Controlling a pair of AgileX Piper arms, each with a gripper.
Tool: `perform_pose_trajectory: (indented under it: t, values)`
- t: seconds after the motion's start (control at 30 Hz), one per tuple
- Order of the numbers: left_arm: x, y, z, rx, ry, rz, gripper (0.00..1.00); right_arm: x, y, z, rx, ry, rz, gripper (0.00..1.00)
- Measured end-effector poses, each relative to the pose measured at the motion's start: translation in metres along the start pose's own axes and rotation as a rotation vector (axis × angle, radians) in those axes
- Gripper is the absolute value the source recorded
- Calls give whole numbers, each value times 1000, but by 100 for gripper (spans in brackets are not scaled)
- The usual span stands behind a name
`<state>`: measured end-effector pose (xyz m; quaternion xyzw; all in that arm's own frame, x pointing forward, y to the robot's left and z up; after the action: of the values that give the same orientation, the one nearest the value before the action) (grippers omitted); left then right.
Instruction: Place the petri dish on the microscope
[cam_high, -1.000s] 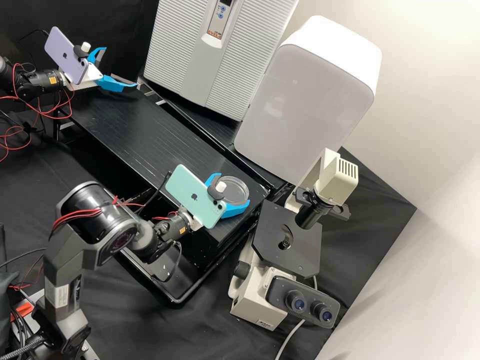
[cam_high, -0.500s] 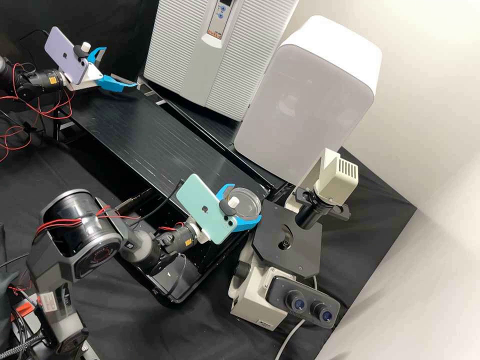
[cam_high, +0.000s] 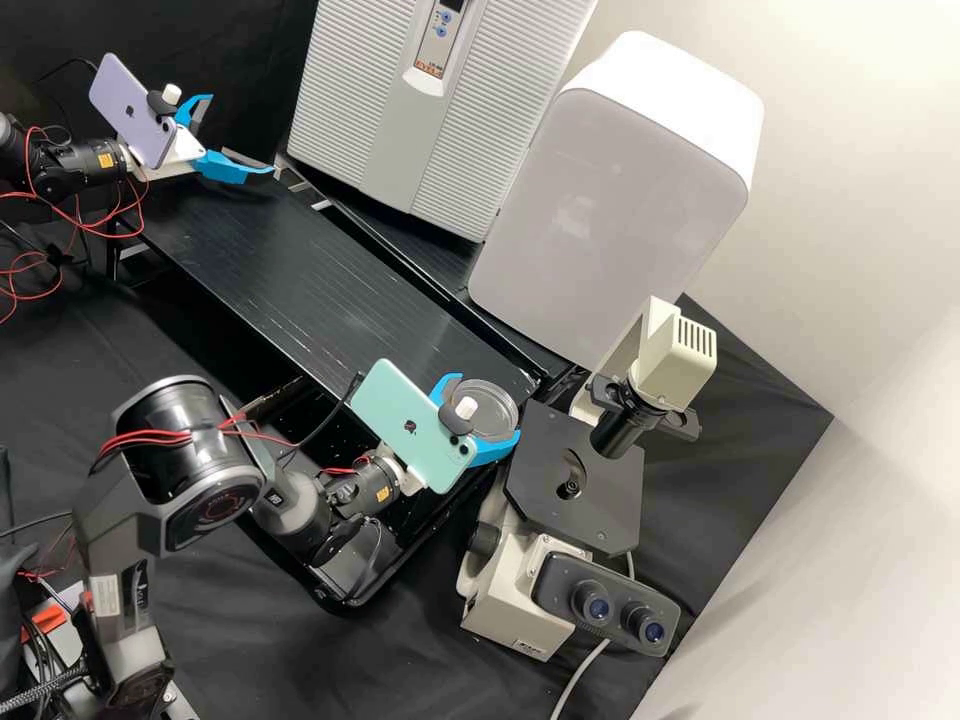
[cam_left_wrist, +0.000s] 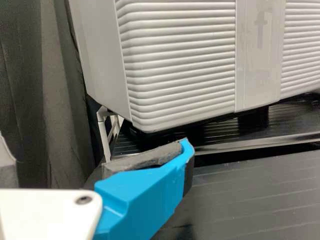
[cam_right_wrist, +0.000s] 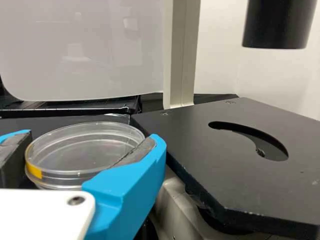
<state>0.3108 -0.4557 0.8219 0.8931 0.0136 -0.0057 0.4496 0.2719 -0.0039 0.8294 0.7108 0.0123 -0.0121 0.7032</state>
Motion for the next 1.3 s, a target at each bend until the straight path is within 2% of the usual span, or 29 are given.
perform_pose_trajectory:
  t: [0.37, 0.6, 0.83, 1.07, 1.3]
  values:
    - [0, 0, 0, 0, 0, 0, 100, -1, 2, 3, -8, 3, -9, 0]
    - [0, 0, 0, 0, 0, 0, 100, -2, 2, -3, 11, 0, 2, 0]
    - [0, 0, 0, 0, 0, 0, 100, -10, 4, -18, 54, 4, 42, 0]
    - [0, 0, 0, 0, 0, 0, 100, -15, 7, -34, 55, 60, 49, 0]
    - [0, 0, 0, 0, 0, 0, 100, -16, 8, -36, 62, 60, 51, 0]
